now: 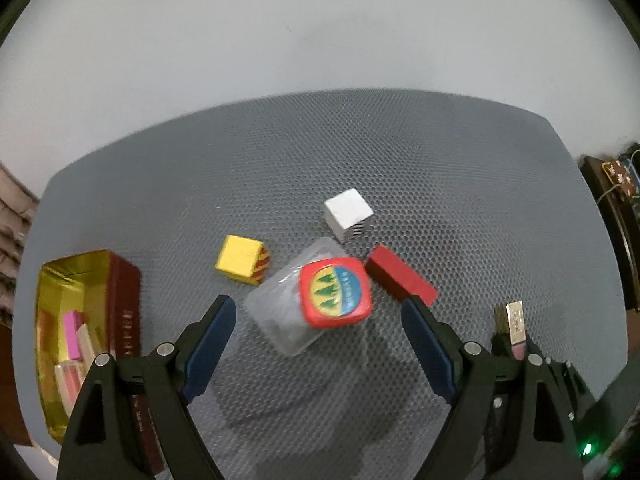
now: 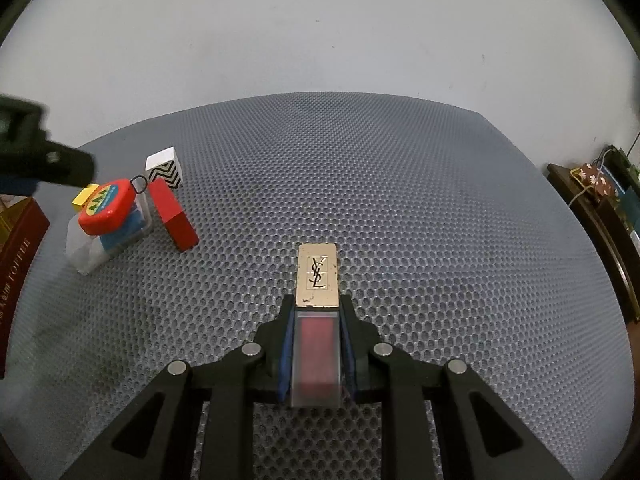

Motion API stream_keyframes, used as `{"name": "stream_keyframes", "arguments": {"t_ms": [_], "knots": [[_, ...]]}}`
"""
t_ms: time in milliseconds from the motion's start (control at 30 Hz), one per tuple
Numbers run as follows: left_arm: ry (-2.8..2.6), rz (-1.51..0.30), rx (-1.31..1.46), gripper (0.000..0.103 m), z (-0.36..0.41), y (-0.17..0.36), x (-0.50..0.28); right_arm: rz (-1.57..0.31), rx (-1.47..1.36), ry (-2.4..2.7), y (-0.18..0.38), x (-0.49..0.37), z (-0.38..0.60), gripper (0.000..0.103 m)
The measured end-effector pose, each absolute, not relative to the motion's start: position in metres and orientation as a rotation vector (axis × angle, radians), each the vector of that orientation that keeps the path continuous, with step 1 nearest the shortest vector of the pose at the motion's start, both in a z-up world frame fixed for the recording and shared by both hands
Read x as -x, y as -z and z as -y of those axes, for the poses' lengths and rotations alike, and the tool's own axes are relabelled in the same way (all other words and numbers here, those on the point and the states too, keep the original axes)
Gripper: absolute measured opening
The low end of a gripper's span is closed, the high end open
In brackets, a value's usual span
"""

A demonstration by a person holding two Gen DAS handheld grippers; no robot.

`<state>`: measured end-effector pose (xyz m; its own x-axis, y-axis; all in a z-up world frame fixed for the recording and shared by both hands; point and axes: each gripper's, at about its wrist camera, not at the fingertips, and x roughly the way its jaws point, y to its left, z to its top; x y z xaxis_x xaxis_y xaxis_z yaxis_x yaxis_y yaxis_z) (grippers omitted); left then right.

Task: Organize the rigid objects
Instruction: 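Grasp the red round tape measure with the left gripper while the right holds the lip gloss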

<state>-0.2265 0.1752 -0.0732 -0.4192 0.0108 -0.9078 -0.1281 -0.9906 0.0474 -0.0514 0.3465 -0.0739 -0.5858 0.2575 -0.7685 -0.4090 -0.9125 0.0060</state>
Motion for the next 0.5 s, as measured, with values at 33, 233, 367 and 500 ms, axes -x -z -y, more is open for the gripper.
{"name": "stream_keyframes", "arguments": {"t_ms": [33,233,367,500], "knots": [[-2.571,-0.157,1.660,0.082,-0.176,0.075,0.230,-0.261,1.165,-2.494,0.074,0.051,-0.347,0.020],[-2.517,-0.073,1.762,0.078,-0.173,0.092,0.246,-0.297,1.160,-2.505,0.069,0.048,-0.342,0.021],[-2.512,-0.076,1.788,0.077,-0.176,0.100,0.250,-0.309,1.159,-2.509,0.069,0.047,-0.345,0.021],[-2.533,-0.081,1.797,0.069,-0.181,0.103,0.254,-0.321,1.157,-2.513,0.068,0.044,-0.348,0.021]]}}
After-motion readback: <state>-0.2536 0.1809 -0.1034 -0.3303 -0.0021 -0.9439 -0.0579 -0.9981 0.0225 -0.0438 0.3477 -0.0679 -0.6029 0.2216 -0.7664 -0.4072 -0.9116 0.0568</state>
